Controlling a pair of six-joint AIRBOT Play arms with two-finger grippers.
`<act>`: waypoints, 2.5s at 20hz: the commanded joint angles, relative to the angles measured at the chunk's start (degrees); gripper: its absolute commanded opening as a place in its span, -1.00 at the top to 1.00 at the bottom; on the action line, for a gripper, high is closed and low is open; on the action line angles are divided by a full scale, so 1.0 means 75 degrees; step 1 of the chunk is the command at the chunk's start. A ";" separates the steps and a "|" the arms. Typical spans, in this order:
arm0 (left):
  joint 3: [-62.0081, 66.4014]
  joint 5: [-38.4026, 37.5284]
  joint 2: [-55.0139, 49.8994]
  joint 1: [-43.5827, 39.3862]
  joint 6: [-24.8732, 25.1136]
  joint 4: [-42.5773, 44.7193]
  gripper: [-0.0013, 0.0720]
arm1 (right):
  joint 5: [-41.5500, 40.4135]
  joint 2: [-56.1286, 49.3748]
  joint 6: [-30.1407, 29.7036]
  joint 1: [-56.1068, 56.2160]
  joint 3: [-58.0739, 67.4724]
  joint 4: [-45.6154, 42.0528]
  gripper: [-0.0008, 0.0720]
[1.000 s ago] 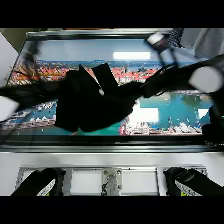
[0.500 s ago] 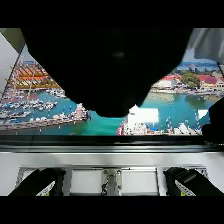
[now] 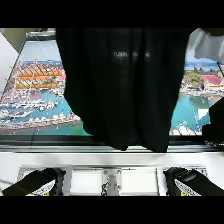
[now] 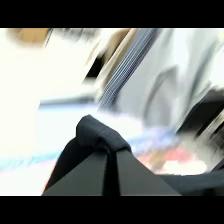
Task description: Fold the clothes and pants, and hang the long-sleeved shirts on hangers.
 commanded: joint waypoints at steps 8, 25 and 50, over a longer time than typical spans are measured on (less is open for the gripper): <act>-0.4823 -0.2923 0.0921 -0.0737 0.0449 0.0338 0.91 | 0.3430 -0.0134 0.0350 0.0839 -0.2576 -0.0178 0.92; -0.9489 -0.1399 0.3713 -0.2276 -0.1547 -0.0635 -0.91 | 0.2932 0.0449 0.1577 0.2337 -0.6280 -0.0038 0.92; -0.3072 -0.0507 -0.3418 0.4686 0.1716 0.3617 -0.91 | 0.2935 0.0443 0.1574 0.2337 -0.6280 -0.0035 0.92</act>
